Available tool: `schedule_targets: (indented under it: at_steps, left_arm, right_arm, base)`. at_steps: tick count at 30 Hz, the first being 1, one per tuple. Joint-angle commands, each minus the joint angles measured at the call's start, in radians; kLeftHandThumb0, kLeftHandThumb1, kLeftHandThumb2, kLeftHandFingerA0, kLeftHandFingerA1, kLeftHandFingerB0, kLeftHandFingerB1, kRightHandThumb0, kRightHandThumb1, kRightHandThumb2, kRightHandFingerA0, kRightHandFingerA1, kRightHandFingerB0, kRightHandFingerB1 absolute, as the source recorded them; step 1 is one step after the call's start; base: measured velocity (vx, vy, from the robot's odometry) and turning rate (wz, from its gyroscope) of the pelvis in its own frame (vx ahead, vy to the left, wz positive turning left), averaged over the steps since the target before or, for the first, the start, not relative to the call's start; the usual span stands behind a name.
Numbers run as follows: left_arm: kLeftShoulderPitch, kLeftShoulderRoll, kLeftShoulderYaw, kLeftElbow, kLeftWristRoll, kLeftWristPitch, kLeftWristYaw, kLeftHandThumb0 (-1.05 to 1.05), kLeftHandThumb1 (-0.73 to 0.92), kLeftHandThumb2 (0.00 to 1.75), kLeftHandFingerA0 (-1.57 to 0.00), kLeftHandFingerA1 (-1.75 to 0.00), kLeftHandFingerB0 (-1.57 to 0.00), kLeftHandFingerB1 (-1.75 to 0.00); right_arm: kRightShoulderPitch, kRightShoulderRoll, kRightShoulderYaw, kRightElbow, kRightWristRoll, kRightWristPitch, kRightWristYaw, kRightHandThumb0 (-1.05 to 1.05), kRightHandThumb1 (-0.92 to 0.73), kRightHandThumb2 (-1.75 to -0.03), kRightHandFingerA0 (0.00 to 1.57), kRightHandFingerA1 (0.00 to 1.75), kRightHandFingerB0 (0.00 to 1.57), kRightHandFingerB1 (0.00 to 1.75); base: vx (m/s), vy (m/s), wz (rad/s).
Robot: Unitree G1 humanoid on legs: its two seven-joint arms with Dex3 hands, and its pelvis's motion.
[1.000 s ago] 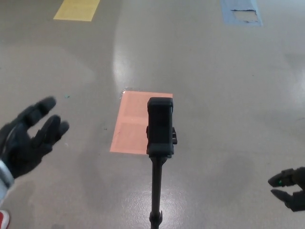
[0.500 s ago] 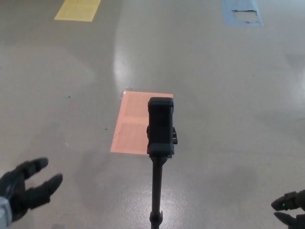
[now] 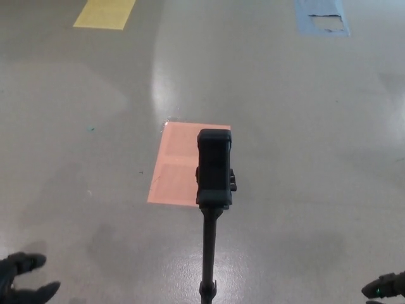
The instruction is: The robot uses its left hand to grab the top of a phone stand kept on the floor and rotates it anti-clockwise
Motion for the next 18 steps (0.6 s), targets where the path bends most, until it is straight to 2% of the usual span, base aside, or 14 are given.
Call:
schedule_targets:
  at_steps: [1,12,18]
  left_arm:
    - [0.027,0.068,-0.152,0.076,0.219,-0.114,-0.017,-0.41,0.68,0.61,-0.43,-0.36,-0.35,-0.33]
    - [0.001,0.069,-0.175,0.109,0.229,-0.139,-0.025,-0.41,0.71,0.61,-0.43,-0.37,-0.32,-0.32]
    - [-0.02,0.066,-0.154,0.117,0.235,-0.136,-0.032,-0.4,0.71,0.62,-0.43,-0.37,-0.33,-0.33]
  right_arm:
    - [0.083,-0.021,0.01,-0.004,-0.005,-0.04,-0.021,-0.58,-0.87,-0.66,0.31,0.34,0.22,0.29]
    - [0.079,-0.016,-0.001,0.0,0.005,-0.033,-0.01,-0.58,-0.87,-0.66,0.27,0.33,0.21,0.29]
    - [0.057,-0.019,0.025,-0.003,-0.021,-0.036,-0.031,-0.58,-0.86,-0.66,0.31,0.34,0.23,0.29]
  base:
    - [0.0,0.0,0.0]
    - [0.0,0.0,0.0]
    - [0.0,0.0,0.0]
